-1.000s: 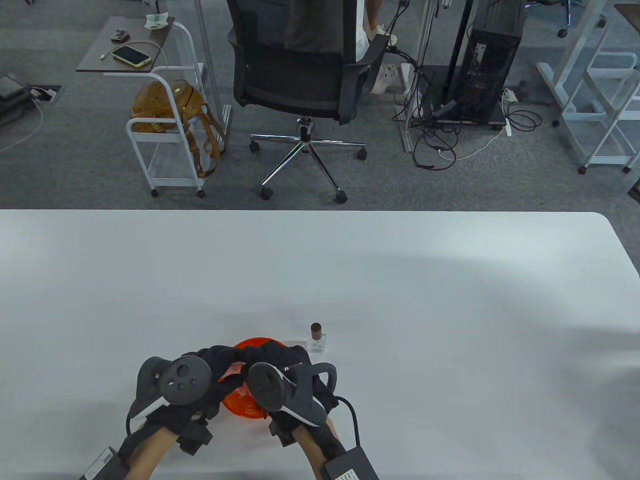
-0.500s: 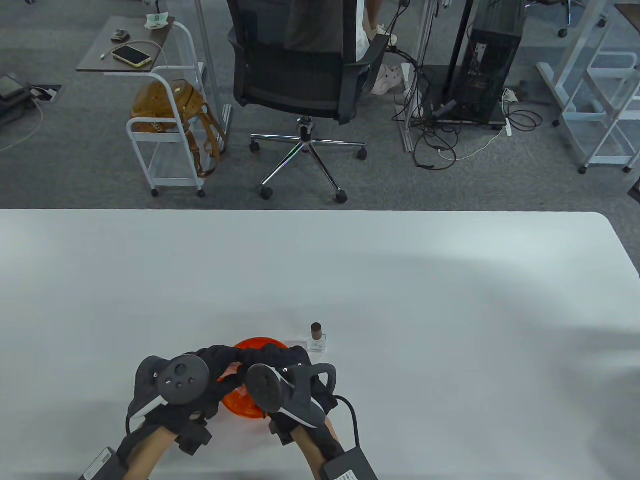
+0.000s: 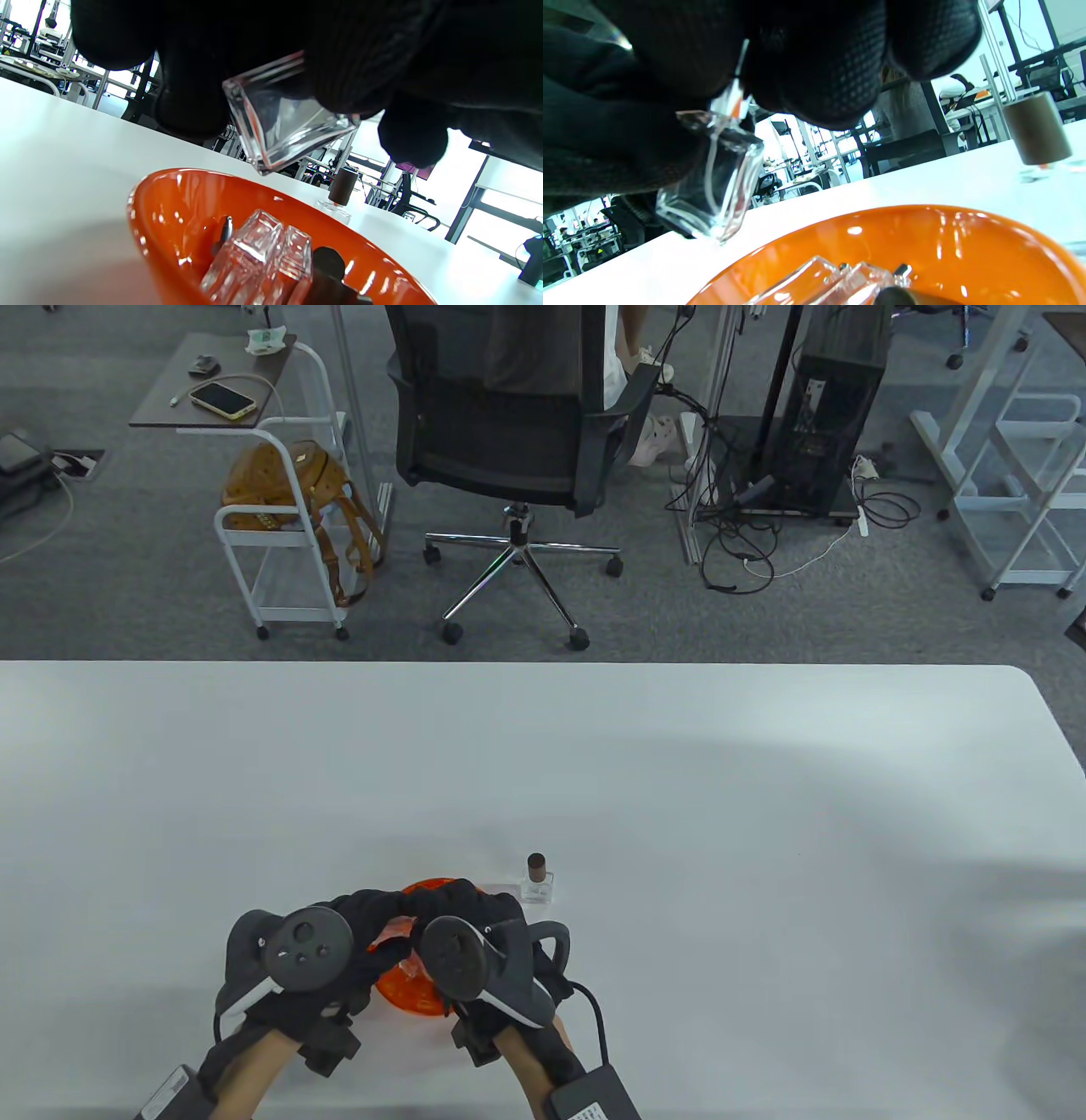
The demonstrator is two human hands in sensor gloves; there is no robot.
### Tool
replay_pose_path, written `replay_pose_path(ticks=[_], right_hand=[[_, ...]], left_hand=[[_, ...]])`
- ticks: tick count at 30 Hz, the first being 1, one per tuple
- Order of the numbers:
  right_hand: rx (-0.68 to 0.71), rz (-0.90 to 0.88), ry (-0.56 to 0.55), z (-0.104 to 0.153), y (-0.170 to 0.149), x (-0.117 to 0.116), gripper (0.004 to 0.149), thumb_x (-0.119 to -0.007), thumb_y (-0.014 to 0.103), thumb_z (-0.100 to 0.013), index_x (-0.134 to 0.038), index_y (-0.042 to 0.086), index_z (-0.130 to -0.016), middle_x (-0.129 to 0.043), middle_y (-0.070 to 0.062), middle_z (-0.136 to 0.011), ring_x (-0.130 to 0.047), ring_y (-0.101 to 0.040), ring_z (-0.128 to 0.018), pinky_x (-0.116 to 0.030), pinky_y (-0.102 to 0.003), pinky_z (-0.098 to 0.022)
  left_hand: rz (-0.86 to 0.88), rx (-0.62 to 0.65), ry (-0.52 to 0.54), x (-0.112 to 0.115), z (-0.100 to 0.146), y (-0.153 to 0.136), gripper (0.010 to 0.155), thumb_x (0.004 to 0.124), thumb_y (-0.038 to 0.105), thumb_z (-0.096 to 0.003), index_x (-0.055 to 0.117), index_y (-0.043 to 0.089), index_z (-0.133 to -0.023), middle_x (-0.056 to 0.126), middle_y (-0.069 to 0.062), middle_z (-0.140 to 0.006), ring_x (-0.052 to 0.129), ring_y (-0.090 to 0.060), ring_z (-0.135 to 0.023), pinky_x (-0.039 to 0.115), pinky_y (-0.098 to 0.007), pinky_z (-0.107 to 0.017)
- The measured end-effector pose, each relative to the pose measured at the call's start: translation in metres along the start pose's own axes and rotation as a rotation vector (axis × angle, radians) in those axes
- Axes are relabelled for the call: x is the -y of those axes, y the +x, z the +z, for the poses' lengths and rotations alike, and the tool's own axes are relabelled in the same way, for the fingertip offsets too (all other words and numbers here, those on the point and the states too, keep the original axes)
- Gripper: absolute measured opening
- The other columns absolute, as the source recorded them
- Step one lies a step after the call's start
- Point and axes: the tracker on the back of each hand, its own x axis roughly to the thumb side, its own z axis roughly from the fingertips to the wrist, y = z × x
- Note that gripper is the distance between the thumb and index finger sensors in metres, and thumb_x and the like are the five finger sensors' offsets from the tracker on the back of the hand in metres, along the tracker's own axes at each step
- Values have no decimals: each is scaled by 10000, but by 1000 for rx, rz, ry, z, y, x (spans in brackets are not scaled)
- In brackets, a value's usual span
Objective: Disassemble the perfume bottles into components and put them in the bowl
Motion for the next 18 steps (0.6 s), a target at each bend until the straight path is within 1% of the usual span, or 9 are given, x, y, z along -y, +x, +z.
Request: replay_pose_path(ticks=[2, 3, 5, 7, 9, 11, 13, 15, 18], right_hand=[[3, 11, -22, -1, 0, 2, 422, -823, 460, -346, -870, 328, -744, -1007, 69, -617, -1057, -41, -336, -866, -458, -500], [9, 11, -11, -1, 0, 2, 419, -832, 451, -346, -865, 333, -747, -1002, 70, -627, -1055, -39, -343, -865, -456, -503], [3, -15, 18, -1, -2, 2, 467, -853, 398, -355, -796, 327, -813, -936, 49, -759, -1040, -43, -444, -841, -467, -536], [-5, -19, 29, -1, -3, 1, 471, -848, 390, -362, -783, 321, -824, -918, 45, -795, -1040, -43, -448, -841, -466, -535], [-15, -18, 8, -2, -5, 1, 446, -806, 486, -346, -853, 330, -762, -993, 60, -663, -1063, -46, -378, -861, -461, -512], [-14, -21, 10, -1, -4, 2, 418, -822, 461, -345, -874, 328, -738, -1013, 67, -608, -1060, -43, -329, -868, -458, -499], [-2, -18, 25, -1, -3, 3, 462, -848, 412, -352, -803, 328, -804, -952, 57, -731, -1045, -41, -422, -848, -464, -528], [-5, -13, 39, -1, -2, 3, 475, -849, 391, -360, -783, 318, -824, -918, 45, -794, -1038, -43, -446, -840, -469, -535], [0, 13, 3, -1, -3, 2, 432, -806, 485, -355, -864, 324, -751, -1012, 77, -604, -1060, -43, -328, -869, -459, -499]], left_hand=[[-1, 5, -10, 0, 0, 0, 542, 896, 393, -411, 858, 201, -916, 994, -110, -882, 1069, -324, -680, 771, -585, -576], [4, 11, -4, 0, -1, 1, 542, 893, 393, -411, 858, 199, -916, 994, -111, -880, 1071, -324, -677, 772, -584, -576], [-14, 10, 4, 1, -2, 3, 540, 887, 390, -413, 854, 195, -916, 993, -113, -877, 1075, -323, -669, 776, -582, -574], [-12, 10, 5, 1, -2, 2, 541, 887, 391, -411, 856, 194, -914, 995, -114, -874, 1077, -320, -664, 779, -582, -569], [-7, 11, -9, 1, -1, 2, 541, 893, 391, -411, 859, 196, -914, 996, -114, -875, 1074, -323, -668, 776, -584, -571], [-19, 15, -10, 0, 1, 3, 543, 892, 395, -410, 858, 201, -915, 996, -108, -878, 1075, -319, -672, 777, -582, -573], [-16, 11, 2, 0, 0, 4, 541, 890, 390, -412, 856, 195, -915, 995, -112, -875, 1075, -320, -668, 776, -584, -573], [-16, 9, 7, -1, -1, 3, 542, 890, 392, -410, 859, 194, -913, 998, -112, -872, 1076, -321, -665, 778, -584, -570], [-20, 5, -17, 0, -1, 2, 542, 895, 394, -409, 860, 199, -914, 996, -110, -877, 1073, -320, -672, 775, -584, -574]])
